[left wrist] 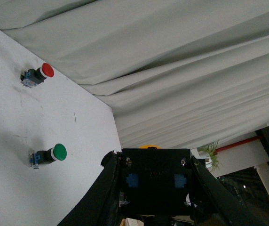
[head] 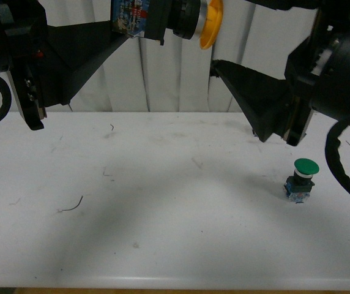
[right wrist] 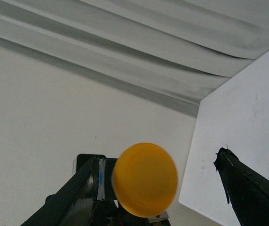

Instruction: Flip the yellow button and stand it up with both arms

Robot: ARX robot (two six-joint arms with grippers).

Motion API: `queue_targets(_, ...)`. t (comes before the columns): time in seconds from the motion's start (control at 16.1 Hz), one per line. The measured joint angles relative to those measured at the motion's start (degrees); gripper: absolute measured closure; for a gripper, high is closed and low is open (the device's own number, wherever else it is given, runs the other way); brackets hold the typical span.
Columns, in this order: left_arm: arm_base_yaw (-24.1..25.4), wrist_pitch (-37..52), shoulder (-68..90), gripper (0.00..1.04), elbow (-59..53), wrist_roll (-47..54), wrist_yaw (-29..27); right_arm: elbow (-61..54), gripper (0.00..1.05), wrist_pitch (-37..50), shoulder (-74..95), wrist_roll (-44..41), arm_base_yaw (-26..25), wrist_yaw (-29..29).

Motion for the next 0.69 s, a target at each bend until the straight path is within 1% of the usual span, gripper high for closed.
queue_targets(0.19, 0.0, 0.0, 0.0, 0.69, -0.1, 0.0, 0.0, 1.0, 0.29, 0.1, 0.0, 0.2, 0.8, -0.3)
queue_targets(0.37, 0.2, -0.4, 0.0, 0.69, -0.1, 0.0, 0.1, 2.9, 0.28, 0.2, 1.7, 0.3, 3.0, -0.6)
queue_targets(0.44, 0.2, -0.5, -0.1, 0.69, -0.2, 0.0, 0.2, 3.7, 0.35, 0.0, 2.7, 0.3, 3.0, -0.6)
queue_targets(0.5, 0.2, -0.3, -0.4, 0.69, -0.2, -0.5, 0.3, 4.8, 0.67, 0.2, 3.0, 1.1, 2.8, -0.3)
queue_targets(0.56, 0.3, -0.3, -0.4, 0.69, -0.2, -1.3, 0.4, 4.9, 0.69, 0.2, 3.0, 1.5, 2.8, -0.2)
queue_targets(0.69, 0.3, -0.3, -0.4, 0.69, -0.2, -1.5, 0.5, 4.9, 0.69, 0.2, 3.0, 1.6, 2.8, -0.2)
